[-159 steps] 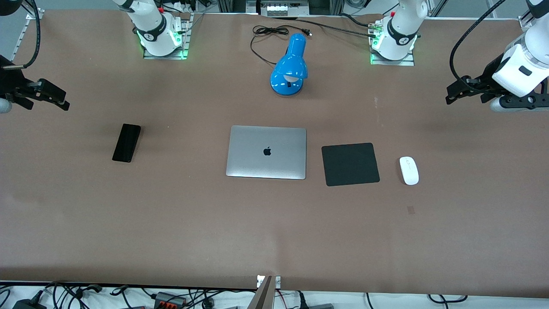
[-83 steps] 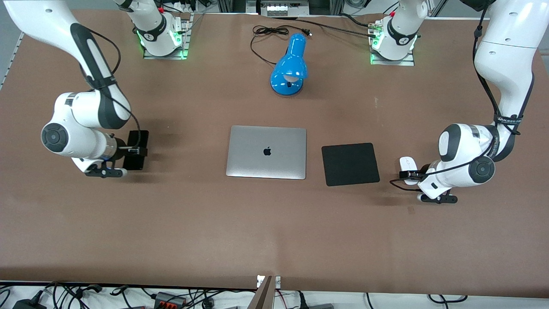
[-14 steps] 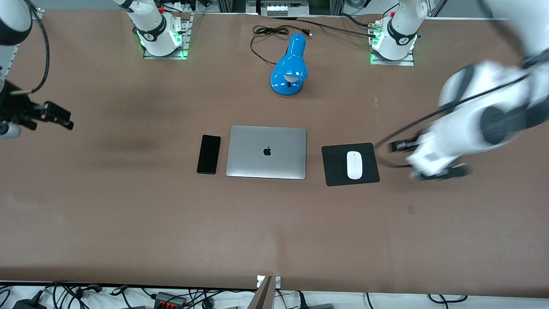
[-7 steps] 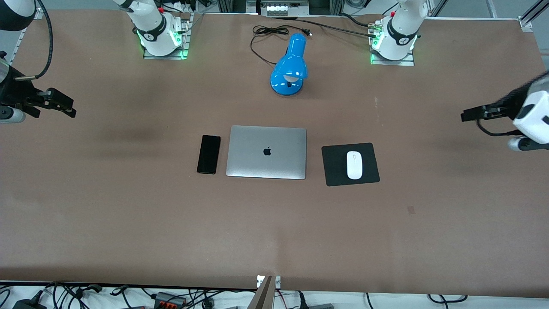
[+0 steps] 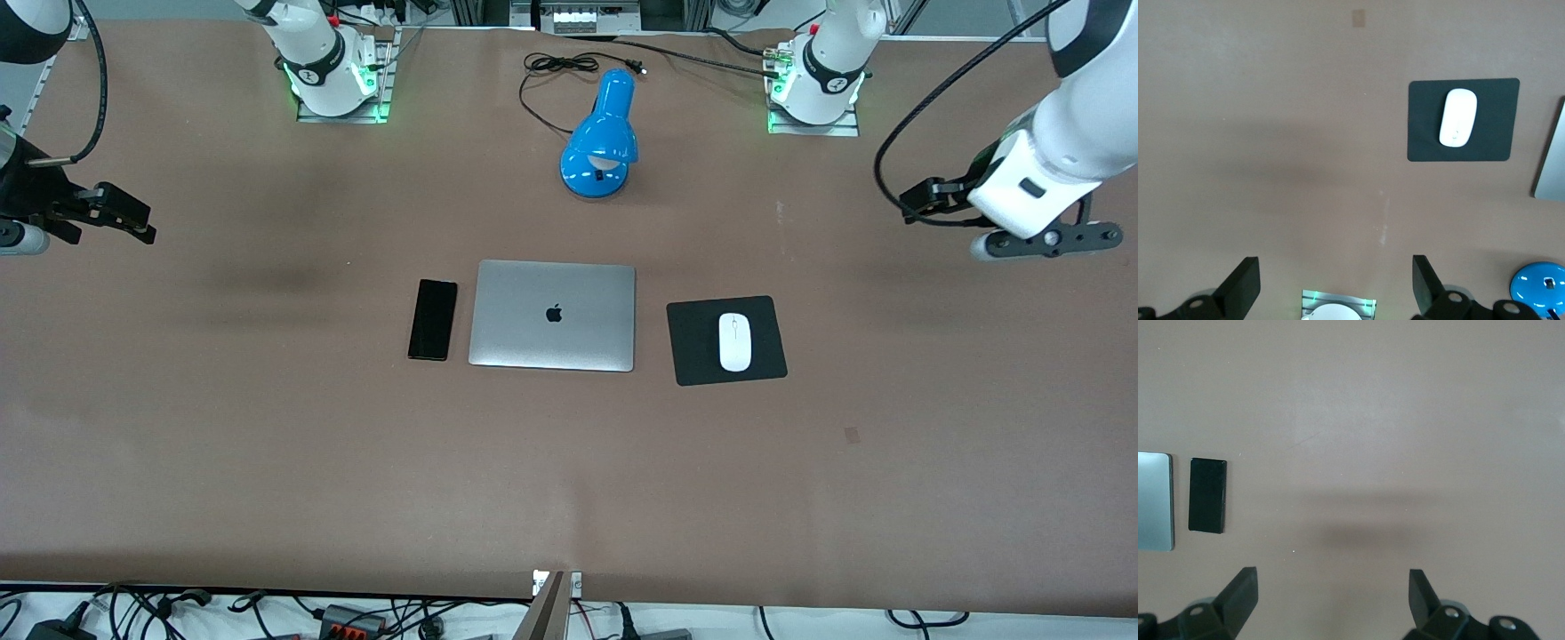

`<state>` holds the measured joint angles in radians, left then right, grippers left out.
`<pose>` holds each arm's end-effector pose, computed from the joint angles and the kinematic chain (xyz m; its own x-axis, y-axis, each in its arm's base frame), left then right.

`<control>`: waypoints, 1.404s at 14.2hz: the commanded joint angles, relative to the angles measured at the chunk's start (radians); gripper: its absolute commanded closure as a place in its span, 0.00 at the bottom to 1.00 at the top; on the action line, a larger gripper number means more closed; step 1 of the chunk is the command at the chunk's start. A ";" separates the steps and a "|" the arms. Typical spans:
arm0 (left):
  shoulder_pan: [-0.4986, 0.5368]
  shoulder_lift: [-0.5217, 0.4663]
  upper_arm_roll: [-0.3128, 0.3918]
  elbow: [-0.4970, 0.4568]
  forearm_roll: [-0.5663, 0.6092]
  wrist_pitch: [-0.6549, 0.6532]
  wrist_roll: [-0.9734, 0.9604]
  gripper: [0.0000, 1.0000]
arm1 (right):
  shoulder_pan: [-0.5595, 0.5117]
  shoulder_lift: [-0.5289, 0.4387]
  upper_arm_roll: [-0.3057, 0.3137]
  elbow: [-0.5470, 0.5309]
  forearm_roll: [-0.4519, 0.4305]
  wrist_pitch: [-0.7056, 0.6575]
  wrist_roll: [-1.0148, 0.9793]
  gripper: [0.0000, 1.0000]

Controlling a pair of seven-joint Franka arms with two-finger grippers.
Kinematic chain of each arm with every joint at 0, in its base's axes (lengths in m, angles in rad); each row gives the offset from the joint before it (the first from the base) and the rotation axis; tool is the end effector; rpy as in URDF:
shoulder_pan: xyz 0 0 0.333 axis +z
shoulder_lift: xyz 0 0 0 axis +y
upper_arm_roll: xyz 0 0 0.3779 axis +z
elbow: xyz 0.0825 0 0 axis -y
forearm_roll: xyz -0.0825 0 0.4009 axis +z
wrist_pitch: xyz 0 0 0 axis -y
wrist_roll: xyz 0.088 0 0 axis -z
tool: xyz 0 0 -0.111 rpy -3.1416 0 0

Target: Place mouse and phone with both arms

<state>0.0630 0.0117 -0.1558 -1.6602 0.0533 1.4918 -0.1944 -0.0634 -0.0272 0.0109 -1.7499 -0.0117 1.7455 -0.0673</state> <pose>0.5590 -0.0452 0.6268 0.9804 0.1063 -0.1656 0.0933 -0.9920 -0.0848 0.5706 -0.0310 0.6249 0.9996 0.0168 0.0219 0.0166 -0.9998 0.0134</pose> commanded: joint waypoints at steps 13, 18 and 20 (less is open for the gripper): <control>-0.006 0.001 0.021 0.057 -0.024 -0.024 0.007 0.00 | 0.008 -0.031 -0.020 -0.011 0.009 -0.017 -0.003 0.00; -0.008 0.004 0.021 0.063 -0.024 -0.025 0.013 0.00 | 0.011 -0.033 -0.019 -0.010 0.010 -0.018 -0.003 0.00; -0.008 0.004 0.021 0.060 -0.024 -0.028 0.016 0.00 | 0.013 -0.046 -0.017 -0.011 0.009 -0.038 -0.003 0.00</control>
<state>0.0557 0.0167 -0.1345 -1.6159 0.0529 1.4851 -0.1852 -0.0596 -0.0415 -0.0014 -1.7498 -0.0105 1.7342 -0.0673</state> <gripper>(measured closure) 0.000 0.000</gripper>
